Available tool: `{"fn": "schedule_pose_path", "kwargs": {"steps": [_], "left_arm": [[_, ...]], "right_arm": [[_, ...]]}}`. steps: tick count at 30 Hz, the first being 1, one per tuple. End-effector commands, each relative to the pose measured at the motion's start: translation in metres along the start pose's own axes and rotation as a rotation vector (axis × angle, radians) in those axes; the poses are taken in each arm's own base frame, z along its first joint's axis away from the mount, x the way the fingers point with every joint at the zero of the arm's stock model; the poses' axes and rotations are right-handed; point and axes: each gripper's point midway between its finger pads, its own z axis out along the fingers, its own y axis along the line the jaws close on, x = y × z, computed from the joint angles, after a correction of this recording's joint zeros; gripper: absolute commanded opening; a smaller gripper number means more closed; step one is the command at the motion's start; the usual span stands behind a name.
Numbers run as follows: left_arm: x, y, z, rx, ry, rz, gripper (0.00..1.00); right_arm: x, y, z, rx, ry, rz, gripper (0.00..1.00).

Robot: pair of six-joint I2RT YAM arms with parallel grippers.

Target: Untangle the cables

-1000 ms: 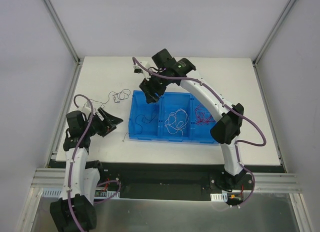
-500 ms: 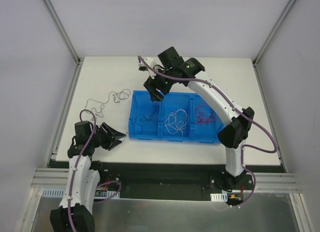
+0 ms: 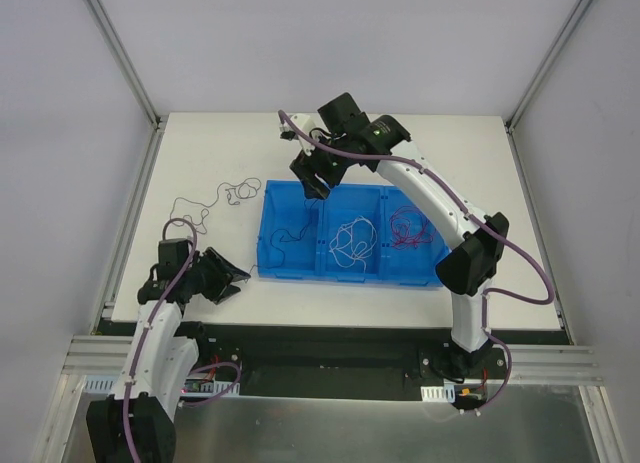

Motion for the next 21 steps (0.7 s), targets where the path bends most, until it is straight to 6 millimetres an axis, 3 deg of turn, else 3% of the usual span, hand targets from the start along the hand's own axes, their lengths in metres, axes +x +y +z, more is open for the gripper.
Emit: {"fn": "schedule_pose_path", "kwargs": {"steps": [1, 8, 15, 18, 21], "left_arm": [[0.007, 0.002, 0.007, -0.020, 0.046, -0.011, 0.48], [0.009, -0.001, 0.017, -0.003, 0.085, -0.014, 0.47], [-0.001, -0.008, 0.020, 0.007, 0.061, 0.024, 0.18], [-0.004, -0.017, 0.016, 0.045, 0.047, 0.056, 0.00], [-0.005, -0.037, 0.001, 0.110, 0.031, 0.112, 0.00]], "right_arm": [[-0.013, -0.004, -0.022, 0.050, -0.056, -0.022, 0.66], [-0.011, -0.007, -0.021, 0.066, -0.047, -0.019, 0.64], [-0.010, -0.009, -0.022, 0.066, -0.047, -0.018, 0.61], [-0.009, -0.010, -0.022, 0.071, -0.044, -0.015, 0.61], [-0.007, -0.012, -0.024, 0.075, -0.043, -0.012, 0.59]]}}
